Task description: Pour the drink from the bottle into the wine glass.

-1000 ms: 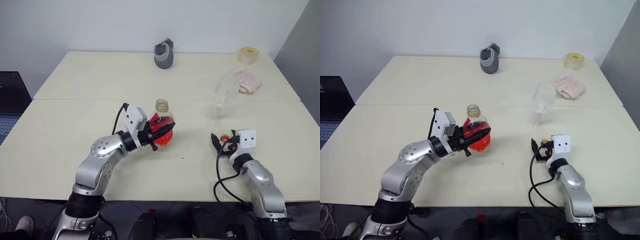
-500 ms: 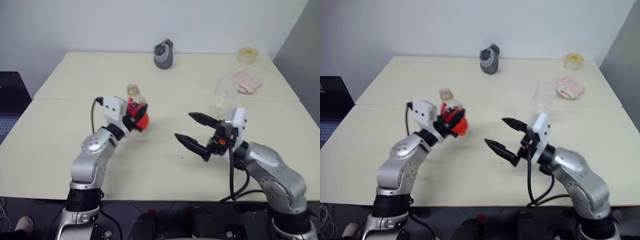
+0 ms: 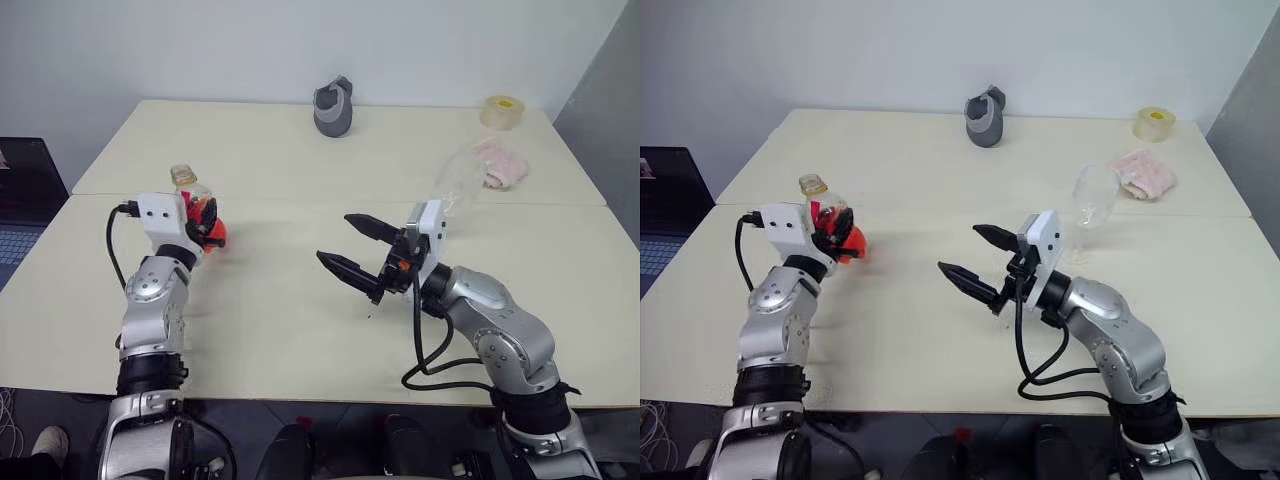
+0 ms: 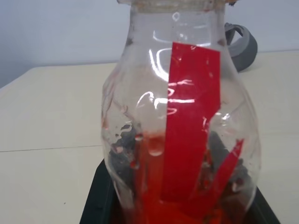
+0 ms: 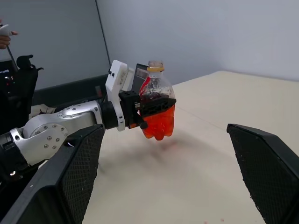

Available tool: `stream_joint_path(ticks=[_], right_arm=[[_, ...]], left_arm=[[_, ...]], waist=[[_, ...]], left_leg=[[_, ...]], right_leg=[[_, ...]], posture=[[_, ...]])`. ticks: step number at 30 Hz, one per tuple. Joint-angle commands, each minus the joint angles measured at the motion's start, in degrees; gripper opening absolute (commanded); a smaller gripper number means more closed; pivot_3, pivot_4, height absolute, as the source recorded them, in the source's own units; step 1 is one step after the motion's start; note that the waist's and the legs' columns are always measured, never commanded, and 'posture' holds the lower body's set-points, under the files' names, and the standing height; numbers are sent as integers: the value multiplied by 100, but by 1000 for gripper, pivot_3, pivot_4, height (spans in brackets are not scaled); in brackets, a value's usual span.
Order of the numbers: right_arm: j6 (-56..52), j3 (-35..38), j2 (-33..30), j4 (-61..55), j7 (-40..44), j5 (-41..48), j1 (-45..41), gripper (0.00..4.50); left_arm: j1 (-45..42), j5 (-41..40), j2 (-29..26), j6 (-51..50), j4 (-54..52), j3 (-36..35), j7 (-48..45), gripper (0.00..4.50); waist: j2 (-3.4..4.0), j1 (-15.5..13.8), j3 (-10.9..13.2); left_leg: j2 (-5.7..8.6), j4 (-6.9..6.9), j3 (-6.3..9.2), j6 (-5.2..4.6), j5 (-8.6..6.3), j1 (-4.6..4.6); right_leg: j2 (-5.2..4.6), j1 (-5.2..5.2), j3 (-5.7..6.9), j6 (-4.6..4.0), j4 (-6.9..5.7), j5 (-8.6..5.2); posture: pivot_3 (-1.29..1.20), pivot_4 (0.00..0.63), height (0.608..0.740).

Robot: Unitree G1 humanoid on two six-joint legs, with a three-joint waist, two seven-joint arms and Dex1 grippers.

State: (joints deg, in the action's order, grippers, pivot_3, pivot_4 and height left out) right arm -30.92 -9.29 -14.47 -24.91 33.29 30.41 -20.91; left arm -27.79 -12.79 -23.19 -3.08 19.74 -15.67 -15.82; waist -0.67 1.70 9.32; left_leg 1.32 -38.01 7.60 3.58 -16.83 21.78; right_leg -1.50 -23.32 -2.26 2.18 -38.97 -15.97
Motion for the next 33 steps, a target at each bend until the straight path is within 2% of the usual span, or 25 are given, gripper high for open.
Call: stream_joint_path(ticks=[1, 5, 11, 15, 18, 21, 22, 33], right_arm=[[165, -1, 108, -95, -62, -37, -100, 4480], [221, -7, 194, -38, -122, -121, -127, 4480], [239, 38, 230, -17, -161, -242, -139, 4480], [184, 141, 240, -27, -247, -199, -141, 4500], [181, 137, 224, -38, -260, -196, -139, 4500], [209, 100, 206, -43, -239, -233, -130, 4500], [225, 84, 202, -43, -226, -246, -125, 4500], [412, 23, 130, -177, -153, -295, 188, 4500]], left_arm=[[-357, 77, -118, 651, 541, -81, -102, 1343], [-733, 165, -122, 1200, 1533, -65, -116, 1343], [-829, 220, -69, 1600, 2191, 18, -250, 1343], [-785, 172, -92, 1706, 2291, -18, -334, 2424], [-747, 143, -86, 1706, 2240, -33, -355, 3408], [-637, 109, -47, 1599, 1966, -38, -329, 4336], [-590, 91, -33, 1555, 1863, -43, -316, 4468], [1190, -291, 269, 16, -1163, -246, 325, 4468]], waist=[[-1, 5, -1], [-3, 13, -2], [-3, 17, -2], [-5, 18, -4], [-5, 20, -4], [-5, 21, -4], [-5, 22, -4], [-8, 20, -6]], left_leg=[[0, 0, 0, 0, 0, 0], [-1, 1, 0, -1, 0, 0], [-1, 2, 1, -1, 0, 0], [-1, 2, 2, -1, 0, -1], [-1, 2, 2, -1, 0, -1], [-1, 1, 2, -1, -1, -2], [-1, 1, 2, -2, -1, -1], [-8, 4, 4, -2, -1, -1]], right_leg=[[0, 0, 0, 0, 0, 0], [2, -2, 0, 0, -1, 0], [3, -5, -2, 0, -2, 0], [3, -5, -2, 0, -5, 0], [3, -5, -2, 0, -5, 0], [3, -5, -2, 0, -5, 0], [3, -5, -2, 0, -5, 0], [-12, -7, -7, -1, -5, 0]], posture=[[0, 150, 740], [0, 150, 740], [0, 150, 740], [0, 150, 740], [0, 150, 740], [0, 150, 740], [0, 150, 740], [0, 150, 740]])
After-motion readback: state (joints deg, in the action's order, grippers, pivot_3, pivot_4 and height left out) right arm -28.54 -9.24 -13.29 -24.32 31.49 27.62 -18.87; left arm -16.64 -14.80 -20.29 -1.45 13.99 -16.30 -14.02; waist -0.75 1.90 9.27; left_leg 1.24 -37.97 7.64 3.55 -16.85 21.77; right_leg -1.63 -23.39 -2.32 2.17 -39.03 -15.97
